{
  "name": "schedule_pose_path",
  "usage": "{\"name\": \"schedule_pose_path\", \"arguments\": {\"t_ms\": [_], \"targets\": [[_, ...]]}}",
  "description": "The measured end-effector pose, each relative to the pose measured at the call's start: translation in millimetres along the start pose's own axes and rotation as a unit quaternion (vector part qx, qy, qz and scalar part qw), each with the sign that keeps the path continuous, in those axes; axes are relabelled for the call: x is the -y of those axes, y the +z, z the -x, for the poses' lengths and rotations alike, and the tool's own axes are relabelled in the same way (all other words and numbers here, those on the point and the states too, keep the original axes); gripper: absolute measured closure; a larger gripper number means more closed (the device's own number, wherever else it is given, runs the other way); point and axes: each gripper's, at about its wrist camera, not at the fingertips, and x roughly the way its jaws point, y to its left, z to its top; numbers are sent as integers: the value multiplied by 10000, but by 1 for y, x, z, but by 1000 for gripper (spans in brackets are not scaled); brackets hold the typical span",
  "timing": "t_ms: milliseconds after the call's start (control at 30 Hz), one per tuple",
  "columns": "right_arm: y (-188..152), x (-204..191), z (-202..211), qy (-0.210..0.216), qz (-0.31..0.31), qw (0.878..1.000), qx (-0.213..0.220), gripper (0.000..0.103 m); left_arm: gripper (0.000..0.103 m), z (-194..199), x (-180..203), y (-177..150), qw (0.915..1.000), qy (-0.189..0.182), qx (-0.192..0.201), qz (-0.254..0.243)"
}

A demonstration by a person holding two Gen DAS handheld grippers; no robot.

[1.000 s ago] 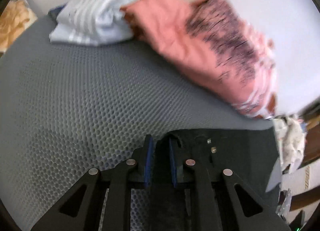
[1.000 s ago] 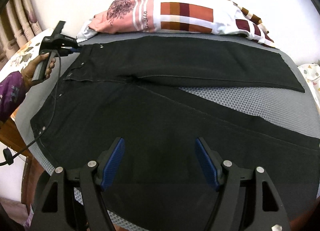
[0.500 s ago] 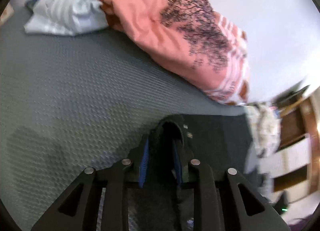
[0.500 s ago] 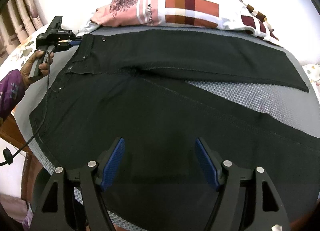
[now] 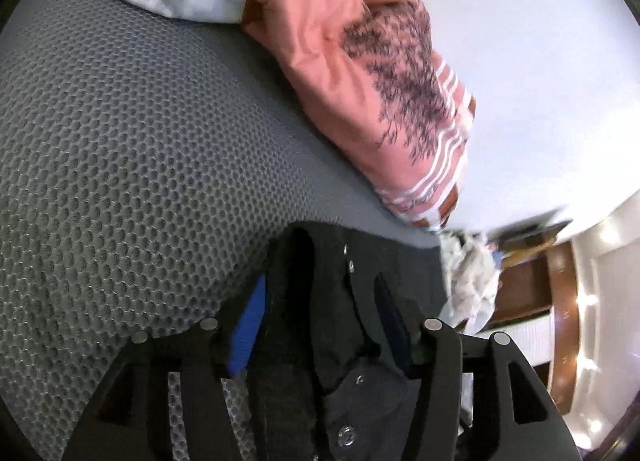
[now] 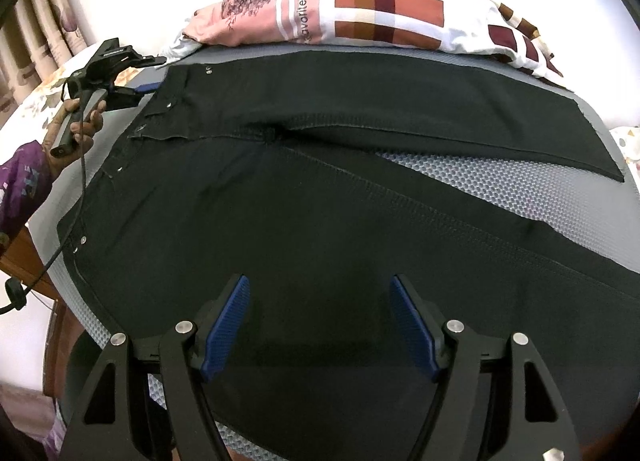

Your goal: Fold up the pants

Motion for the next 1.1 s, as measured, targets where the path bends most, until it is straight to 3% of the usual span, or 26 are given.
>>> {"name": "schedule_pose_path", "arguments": {"t_ms": [133,233,300,467,533,567,600,667,700,800,967,1033,1067,1100], "targets": [[-1,-1,-1,14,22,10000,-24,33,43,1,-1,-1,9998,-172,23,57],[0,-2,-2,17,21,10000,-21,33,43,-7,-1,-1,9999,33,-108,44],[0,-3,-2,16,28,10000,-29,33,43,-17,7,0,9992,283,-200,-192],[1,-4,-4,76,106,9999,-23,34,44,-31,33,4,9925,1136,189,-412],[7,-3,-5,237,146,9996,13,50,74,-41,52,-6,9833,1609,183,-830],[11,-1,-5,346,118,9993,19,70,79,-43,60,-12,9760,1917,206,-1008],[19,5,-6,520,-23,9986,9,83,84,-41,67,-19,9730,2030,317,-1050],[32,19,-9,895,-427,9950,66,87,88,-27,81,-37,9741,1908,636,-1032],[39,27,-10,1070,-624,9923,91,88,88,-17,97,-53,9698,1897,871,-1258],[71,53,-21,1760,-1329,9753,142,88,88,5,147,-109,9538,1683,1324,-2108],[116,74,-39,2454,-2067,9469,232,81,88,34,187,-199,9376,1294,1668,-2761],[132,82,-49,2660,-2362,9342,270,70,88,34,192,-228,9371,1320,1635,-2787],[138,88,-53,2736,-2556,9269,257,52,88,33,192,-235,9376,1347,1615,-2767],[143,94,-61,2809,-2796,9178,226,40,88,34,190,-244,9403,1344,1575,-2701]]}}
